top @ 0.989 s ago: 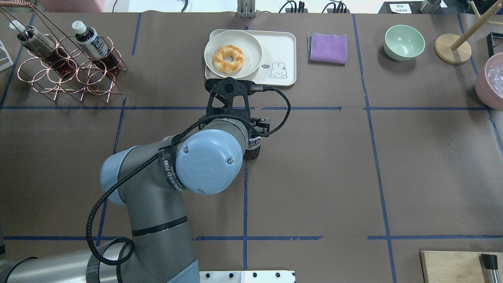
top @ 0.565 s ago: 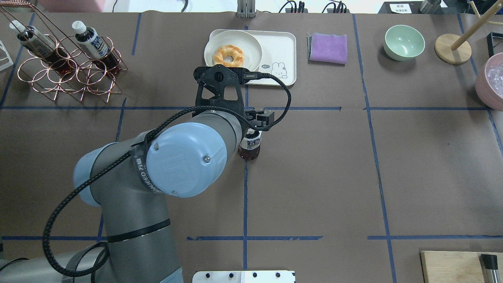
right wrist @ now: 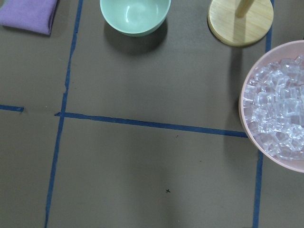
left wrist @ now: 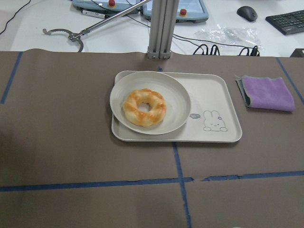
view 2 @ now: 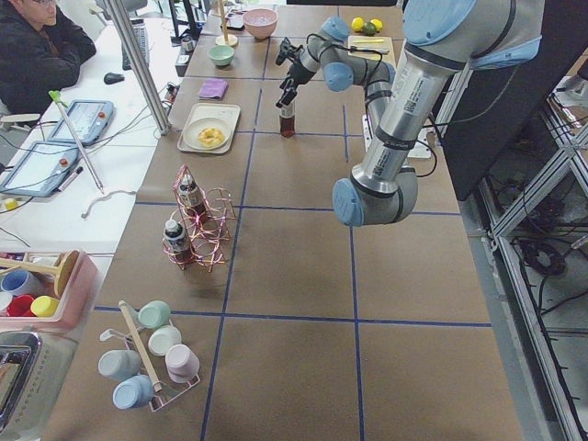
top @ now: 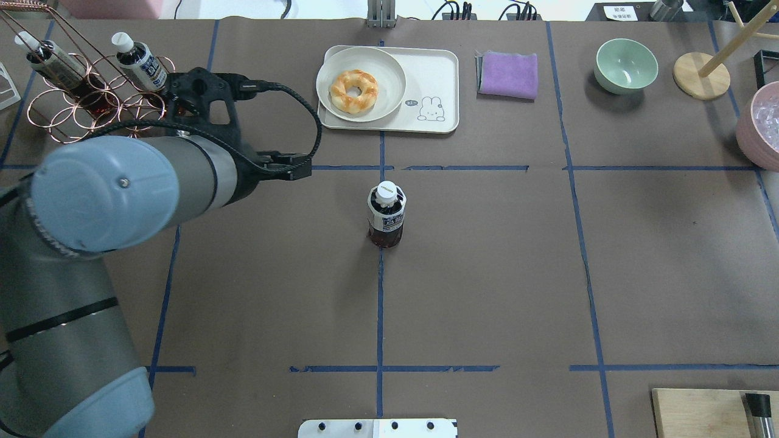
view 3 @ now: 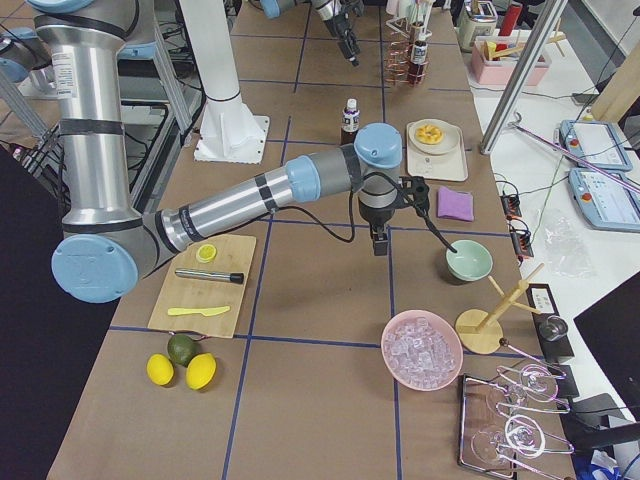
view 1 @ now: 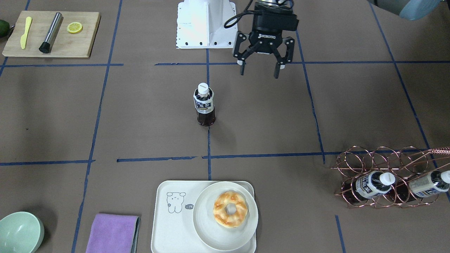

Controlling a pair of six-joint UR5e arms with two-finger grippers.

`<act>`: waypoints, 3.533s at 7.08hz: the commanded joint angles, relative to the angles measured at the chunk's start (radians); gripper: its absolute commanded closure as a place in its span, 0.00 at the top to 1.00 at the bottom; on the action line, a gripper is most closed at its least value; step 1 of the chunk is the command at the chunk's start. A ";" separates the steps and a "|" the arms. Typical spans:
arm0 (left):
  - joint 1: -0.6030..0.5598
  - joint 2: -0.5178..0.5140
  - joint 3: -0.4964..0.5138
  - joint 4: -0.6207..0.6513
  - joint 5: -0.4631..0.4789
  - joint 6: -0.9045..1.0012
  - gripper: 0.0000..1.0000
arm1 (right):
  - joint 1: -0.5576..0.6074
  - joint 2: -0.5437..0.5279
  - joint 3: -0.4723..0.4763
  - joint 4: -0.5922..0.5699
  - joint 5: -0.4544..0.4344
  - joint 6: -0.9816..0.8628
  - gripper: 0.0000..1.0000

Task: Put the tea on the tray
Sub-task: 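Set the bottle down, withdraw the left gripper while the right arm moves in, then lower the right gripper over the tea bottle and grasp its cap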

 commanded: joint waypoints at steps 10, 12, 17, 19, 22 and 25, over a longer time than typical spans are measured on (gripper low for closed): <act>-0.297 0.561 -0.129 -0.007 -0.340 0.436 1.00 | -0.776 0.660 0.024 -0.181 -0.539 0.952 1.00; -0.317 0.569 -0.132 -0.007 -0.417 0.438 1.00 | -0.839 0.762 -0.054 -0.181 -0.570 1.064 1.00; -0.421 0.585 -0.119 -0.007 -0.538 0.550 1.00 | -0.904 0.822 -0.205 -0.177 -0.647 1.060 0.98; -0.423 0.581 -0.117 -0.007 -0.540 0.548 1.00 | -0.904 0.818 -0.205 -0.180 -0.644 1.062 0.74; -0.423 0.579 -0.117 -0.007 -0.538 0.548 1.00 | -0.904 0.811 -0.205 -0.181 -0.638 1.062 0.49; -0.423 0.572 -0.103 -0.008 -0.538 0.548 1.00 | -0.904 0.811 -0.205 -0.181 -0.629 1.062 0.48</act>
